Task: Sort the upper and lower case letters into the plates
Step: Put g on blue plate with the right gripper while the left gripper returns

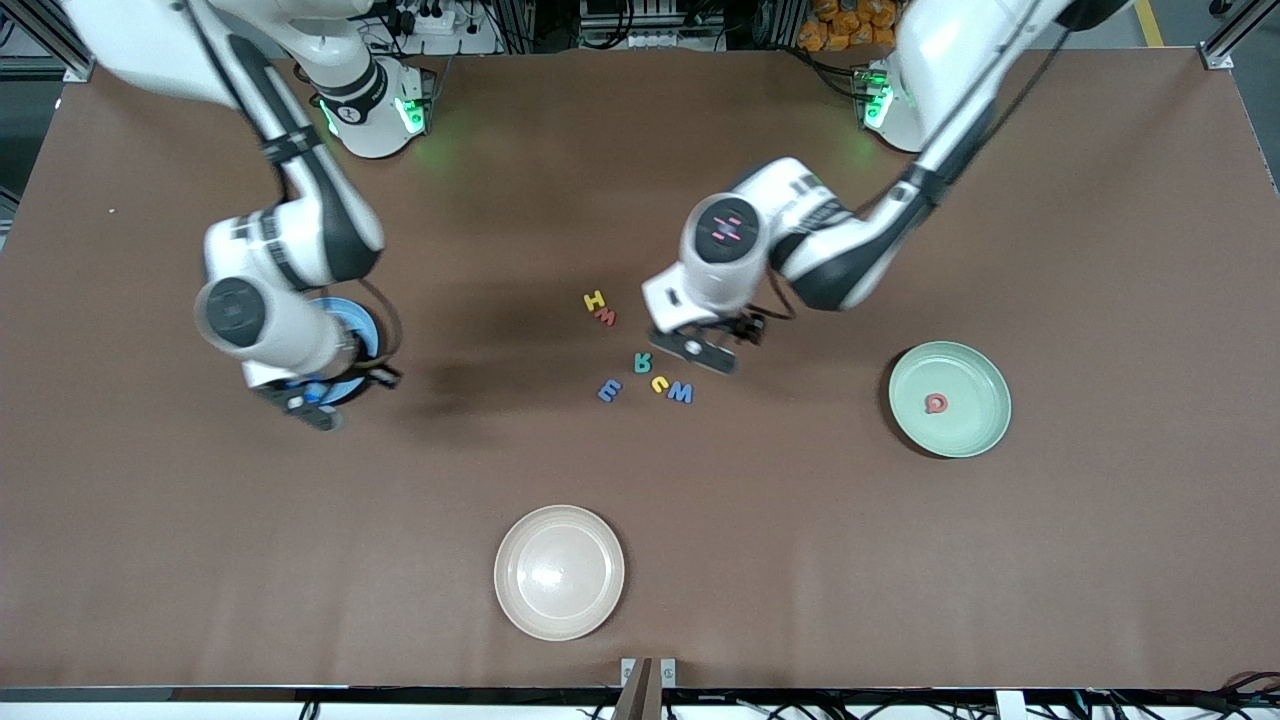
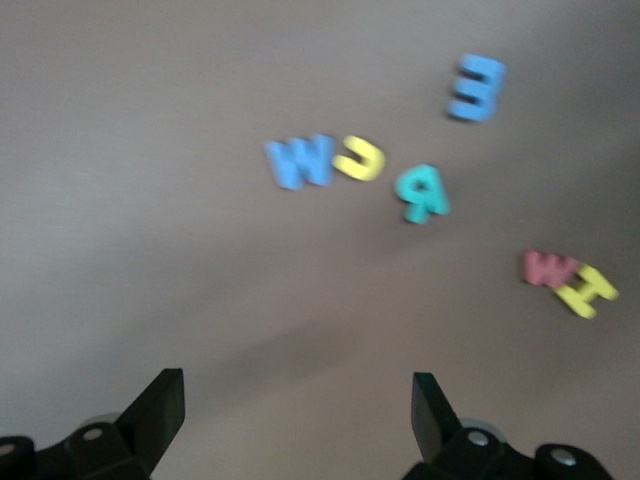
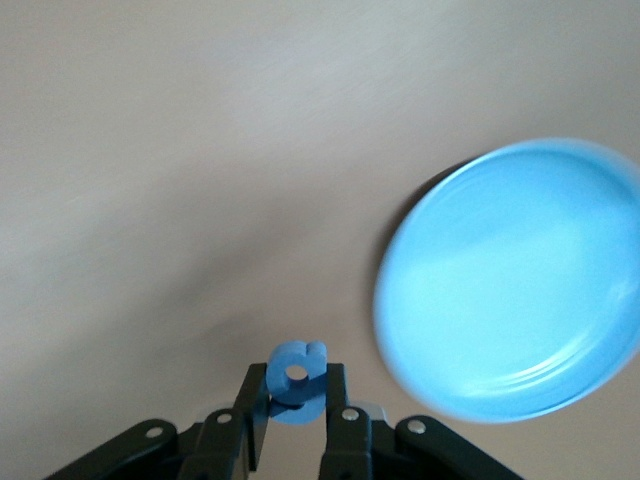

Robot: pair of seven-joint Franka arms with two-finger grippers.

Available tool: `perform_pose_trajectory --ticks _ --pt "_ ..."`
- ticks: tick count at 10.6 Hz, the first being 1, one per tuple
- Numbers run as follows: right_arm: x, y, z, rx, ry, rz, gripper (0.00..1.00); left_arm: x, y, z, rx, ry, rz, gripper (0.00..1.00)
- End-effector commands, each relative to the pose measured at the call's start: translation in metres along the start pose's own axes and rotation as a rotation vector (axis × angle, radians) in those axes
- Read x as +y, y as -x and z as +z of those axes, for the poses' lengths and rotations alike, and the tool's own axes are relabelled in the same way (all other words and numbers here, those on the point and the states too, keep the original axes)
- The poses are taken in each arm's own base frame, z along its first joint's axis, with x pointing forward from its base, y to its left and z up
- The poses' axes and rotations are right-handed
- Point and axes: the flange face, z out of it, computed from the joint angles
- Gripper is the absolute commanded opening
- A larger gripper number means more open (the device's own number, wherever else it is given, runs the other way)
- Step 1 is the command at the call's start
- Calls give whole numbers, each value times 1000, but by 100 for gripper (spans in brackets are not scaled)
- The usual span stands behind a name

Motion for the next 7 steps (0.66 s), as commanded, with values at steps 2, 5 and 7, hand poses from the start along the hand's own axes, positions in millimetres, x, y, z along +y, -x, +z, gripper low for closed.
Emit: perform_pose_trajectory --ticks 2,5,7 --pt "56 -19 2 -48 34 -71 0 12 -24 32 68 -27 66 100" --pt "104 -37 24 -62 44 -49 0 -9 -41 54 125 -41 260 100" --pt "106 -34 37 -102 5 -17 0 -29 -50 58 141 -52 437 100"
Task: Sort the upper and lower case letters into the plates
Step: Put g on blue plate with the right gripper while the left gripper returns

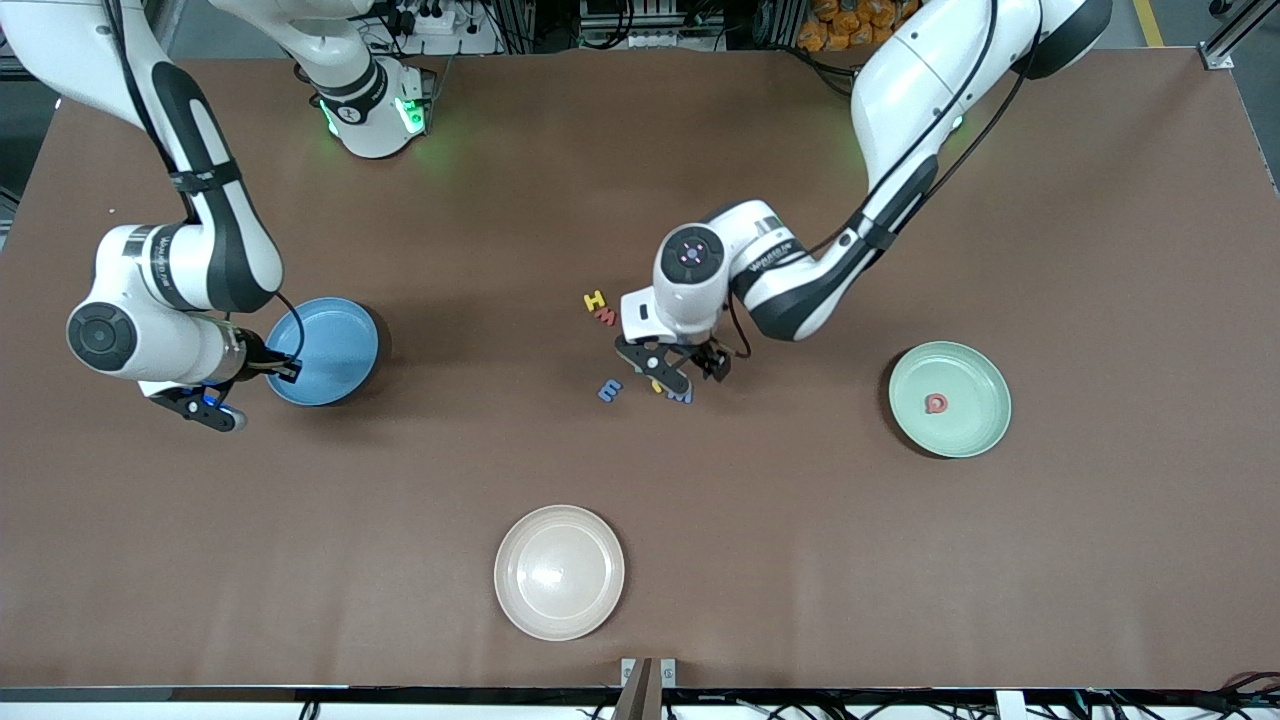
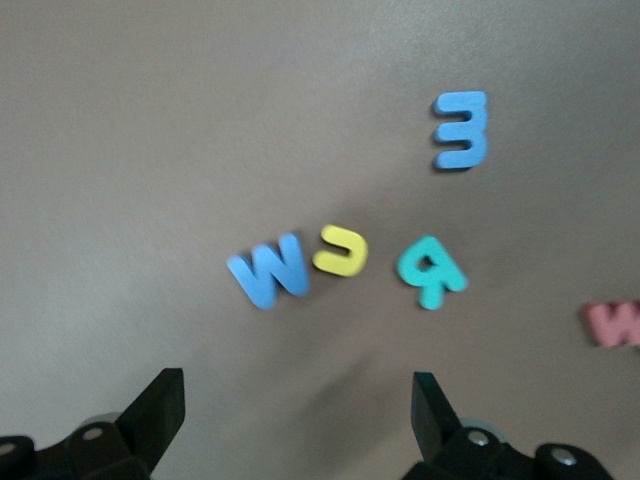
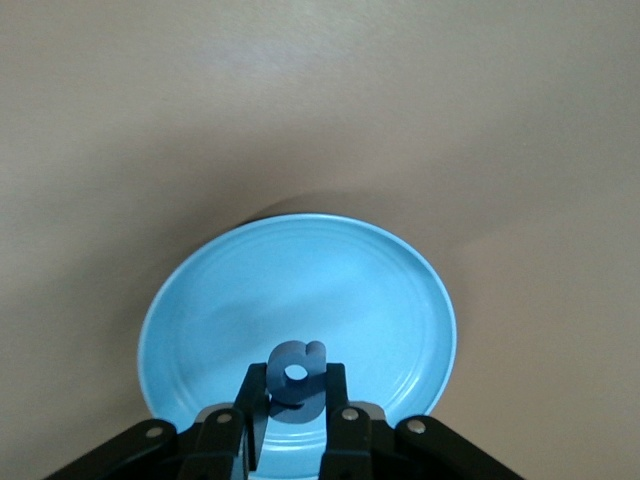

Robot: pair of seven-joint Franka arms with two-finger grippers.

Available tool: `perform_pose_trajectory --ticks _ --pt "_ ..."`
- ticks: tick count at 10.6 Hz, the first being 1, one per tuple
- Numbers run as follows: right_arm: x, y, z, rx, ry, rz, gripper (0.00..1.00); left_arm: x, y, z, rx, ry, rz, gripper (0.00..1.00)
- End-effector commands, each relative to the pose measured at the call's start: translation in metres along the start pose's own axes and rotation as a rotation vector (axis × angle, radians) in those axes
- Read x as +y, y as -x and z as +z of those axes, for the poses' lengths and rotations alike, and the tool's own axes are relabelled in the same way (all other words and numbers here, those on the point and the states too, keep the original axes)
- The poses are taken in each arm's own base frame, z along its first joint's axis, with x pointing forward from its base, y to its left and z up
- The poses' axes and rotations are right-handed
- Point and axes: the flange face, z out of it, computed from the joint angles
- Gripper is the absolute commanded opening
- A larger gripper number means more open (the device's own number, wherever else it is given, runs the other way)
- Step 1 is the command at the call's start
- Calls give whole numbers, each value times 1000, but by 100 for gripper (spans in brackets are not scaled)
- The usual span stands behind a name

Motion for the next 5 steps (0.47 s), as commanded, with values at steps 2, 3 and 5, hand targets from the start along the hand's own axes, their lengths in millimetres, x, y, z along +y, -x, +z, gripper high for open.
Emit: perform_pose_trajectory --ticks 2,3,5 --pt "1 5 20 -31 -43 -15 35 -17 -8 6 50 1 280 100" --pt "1 5 21 -32 -43 -15 55 -17 -8 12 50 6 370 100" --pt "1 5 20 -35 -42 -18 100 -8 -11 20 82 9 613 100"
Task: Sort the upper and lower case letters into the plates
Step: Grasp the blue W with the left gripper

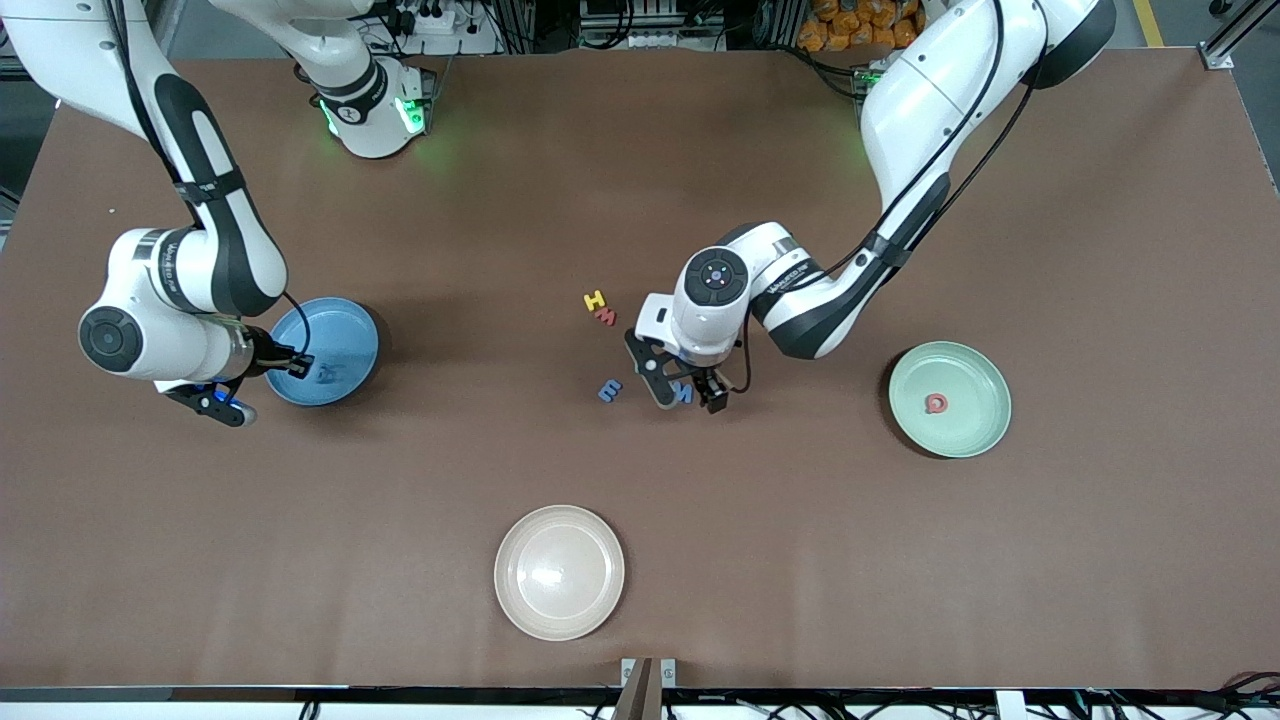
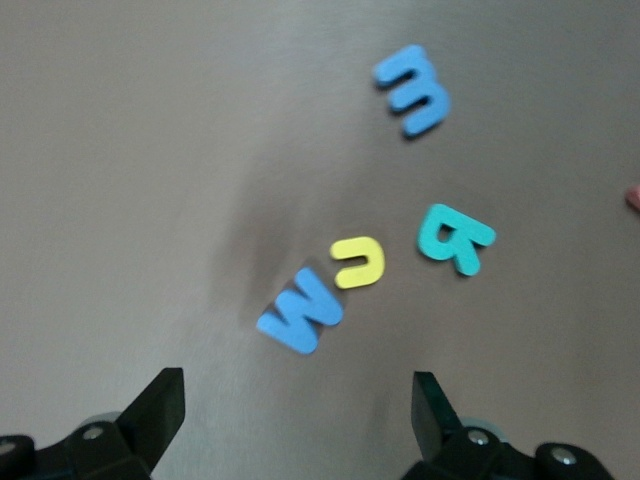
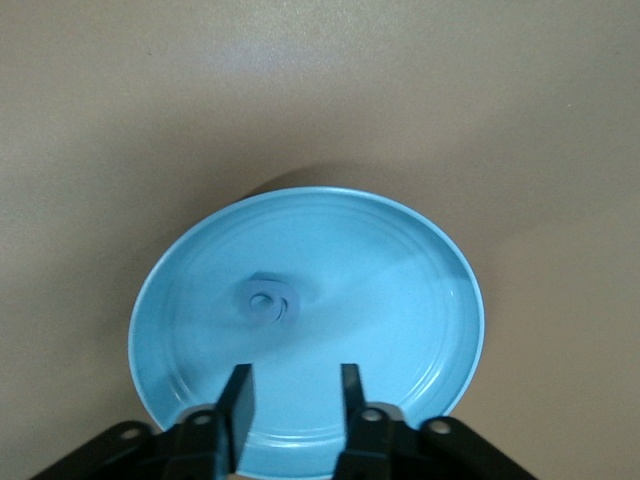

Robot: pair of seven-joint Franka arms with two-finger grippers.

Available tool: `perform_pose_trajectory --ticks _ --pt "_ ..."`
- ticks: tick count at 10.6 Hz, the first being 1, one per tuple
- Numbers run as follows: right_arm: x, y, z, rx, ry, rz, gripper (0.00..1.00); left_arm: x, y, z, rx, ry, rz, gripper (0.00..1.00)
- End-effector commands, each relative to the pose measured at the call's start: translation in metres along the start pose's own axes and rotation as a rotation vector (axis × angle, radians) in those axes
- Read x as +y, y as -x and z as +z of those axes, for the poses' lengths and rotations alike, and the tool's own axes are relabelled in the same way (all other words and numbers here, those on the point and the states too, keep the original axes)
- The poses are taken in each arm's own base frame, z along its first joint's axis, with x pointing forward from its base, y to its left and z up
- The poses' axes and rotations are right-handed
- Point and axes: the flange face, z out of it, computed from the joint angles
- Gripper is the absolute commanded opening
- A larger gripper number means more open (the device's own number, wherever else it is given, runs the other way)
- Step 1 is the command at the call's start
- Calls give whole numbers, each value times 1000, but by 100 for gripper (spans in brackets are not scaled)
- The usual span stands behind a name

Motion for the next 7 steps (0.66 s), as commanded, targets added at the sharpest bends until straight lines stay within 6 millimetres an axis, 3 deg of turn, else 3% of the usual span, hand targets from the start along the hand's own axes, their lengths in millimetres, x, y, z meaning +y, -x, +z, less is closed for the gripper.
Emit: perform_pose_trajectory --ticks 1,4,7 --pt "2 0 -4 0 -20 -15 100 2 -8 9 43 -6 263 100" --pt "-1 -5 -28 -17 -16 -19 100 -7 -9 21 51 -1 454 100" --pt "-4 -7 -37 -7 -20 -14 100 -8 -11 27 54 5 508 100"
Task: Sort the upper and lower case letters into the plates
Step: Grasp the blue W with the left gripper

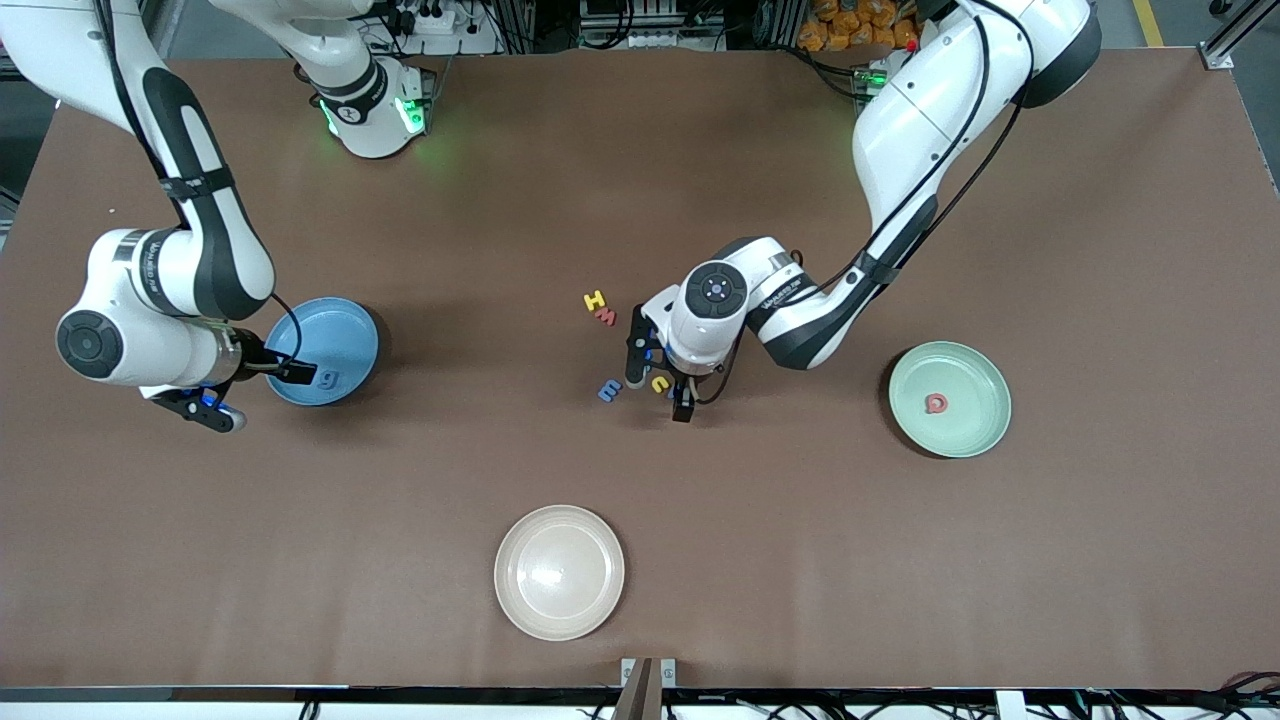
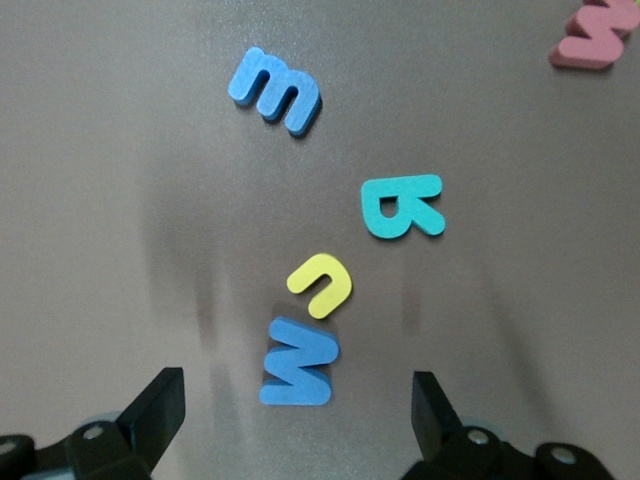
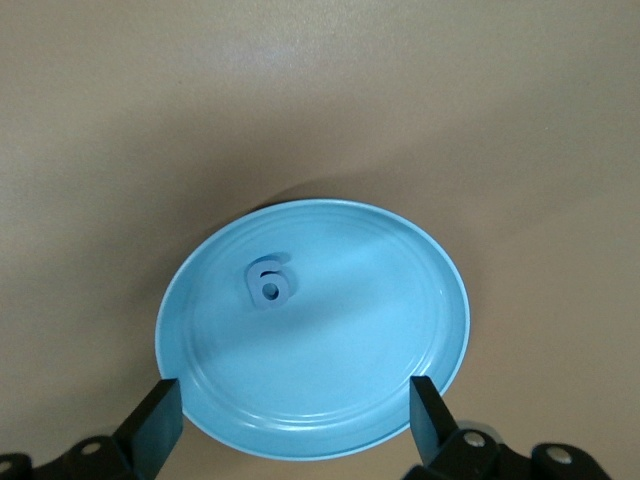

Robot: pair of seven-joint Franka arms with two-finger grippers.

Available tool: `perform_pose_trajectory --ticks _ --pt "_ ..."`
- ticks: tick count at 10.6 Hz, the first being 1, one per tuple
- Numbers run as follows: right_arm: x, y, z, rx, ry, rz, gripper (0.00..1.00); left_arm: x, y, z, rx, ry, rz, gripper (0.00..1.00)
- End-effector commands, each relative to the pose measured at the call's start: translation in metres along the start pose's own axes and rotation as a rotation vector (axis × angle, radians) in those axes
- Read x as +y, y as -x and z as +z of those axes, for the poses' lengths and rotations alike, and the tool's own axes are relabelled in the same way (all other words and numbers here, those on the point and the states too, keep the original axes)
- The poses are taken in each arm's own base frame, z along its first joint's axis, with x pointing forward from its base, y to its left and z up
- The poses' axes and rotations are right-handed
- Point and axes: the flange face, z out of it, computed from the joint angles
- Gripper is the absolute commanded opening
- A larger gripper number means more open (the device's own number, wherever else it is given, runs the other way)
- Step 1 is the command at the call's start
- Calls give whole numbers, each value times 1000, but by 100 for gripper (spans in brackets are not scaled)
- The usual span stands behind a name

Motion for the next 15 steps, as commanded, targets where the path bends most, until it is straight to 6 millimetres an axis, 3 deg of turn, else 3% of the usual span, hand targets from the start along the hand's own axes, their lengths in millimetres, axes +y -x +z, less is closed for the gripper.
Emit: perform_pose_trajectory --ticks 1,6,10,12,13,15 --pt "-3 1 -12 -7 -20 0 100 -7 -4 4 15 -11 47 100" --pt "-31 11 -26 11 -27 -40 100 -7 -5 16 19 5 77 90" --pt "-59 20 -38 19 -68 -60 100 -9 6 30 19 30 41 76" --pt "-76 26 -42 27 -75 -54 100 -10 9 32 26 43 17 59" --pt "-91 34 -43 23 -80 -80 100 -11 12 34 32 54 -4 46" --pt "-138 62 -41 24 -88 -177 100 -13 14 34 35 58 -15 0"
